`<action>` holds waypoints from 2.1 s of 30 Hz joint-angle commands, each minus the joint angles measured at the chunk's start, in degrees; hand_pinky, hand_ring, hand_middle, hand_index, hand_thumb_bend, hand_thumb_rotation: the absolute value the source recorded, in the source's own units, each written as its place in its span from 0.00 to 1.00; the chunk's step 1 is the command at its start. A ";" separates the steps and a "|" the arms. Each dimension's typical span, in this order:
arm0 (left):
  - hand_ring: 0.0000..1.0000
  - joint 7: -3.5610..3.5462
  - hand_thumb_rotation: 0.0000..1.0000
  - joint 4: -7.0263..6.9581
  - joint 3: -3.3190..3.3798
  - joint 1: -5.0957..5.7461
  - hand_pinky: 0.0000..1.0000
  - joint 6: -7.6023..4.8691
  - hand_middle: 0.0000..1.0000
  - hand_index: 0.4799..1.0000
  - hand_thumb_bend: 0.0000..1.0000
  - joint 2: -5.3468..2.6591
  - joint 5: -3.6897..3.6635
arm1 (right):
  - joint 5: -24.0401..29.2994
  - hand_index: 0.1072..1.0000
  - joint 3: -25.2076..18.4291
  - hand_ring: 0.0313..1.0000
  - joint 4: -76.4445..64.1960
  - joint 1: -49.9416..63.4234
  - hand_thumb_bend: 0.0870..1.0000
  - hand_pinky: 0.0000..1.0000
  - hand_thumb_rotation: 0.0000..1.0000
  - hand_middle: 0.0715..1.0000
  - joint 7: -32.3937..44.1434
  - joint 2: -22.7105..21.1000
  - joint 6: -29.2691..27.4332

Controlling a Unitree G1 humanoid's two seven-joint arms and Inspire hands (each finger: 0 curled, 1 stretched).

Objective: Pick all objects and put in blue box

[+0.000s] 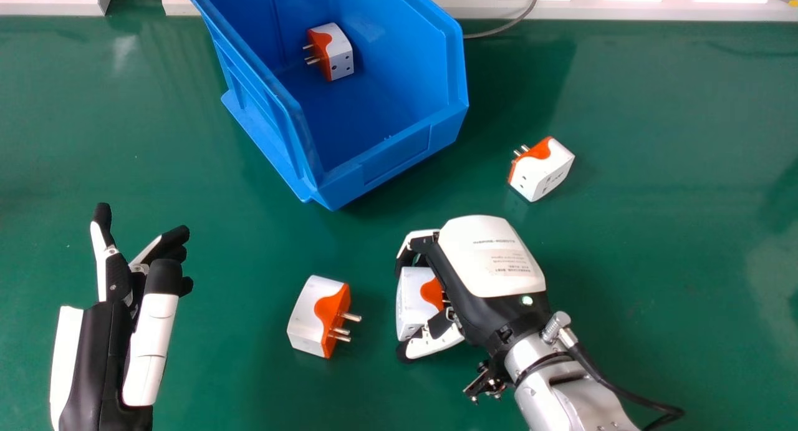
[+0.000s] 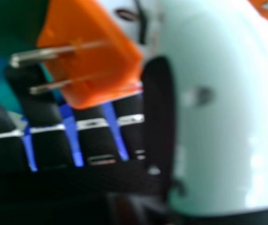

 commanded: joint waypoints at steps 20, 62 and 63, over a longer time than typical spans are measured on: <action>0.85 0.07 1.00 -2.31 -0.11 0.07 0.77 0.42 0.85 0.80 0.92 0.26 0.15 | 0.17 0.43 -5.51 0.15 -23.05 3.86 0.47 0.12 0.00 0.41 5.16 -3.50 2.41; 0.85 0.80 1.00 -5.19 -0.99 2.28 0.77 1.81 0.85 0.79 0.90 -0.34 1.62 | 3.81 0.43 -3.80 0.39 47.10 -58.06 0.45 0.33 0.09 0.42 -6.34 12.86 -8.10; 0.85 0.73 1.00 -5.25 -0.95 2.34 0.77 1.84 0.85 0.79 0.90 -0.29 1.53 | 3.64 0.43 -3.49 0.39 47.26 -58.02 0.45 0.33 0.09 0.42 -6.92 12.99 -7.79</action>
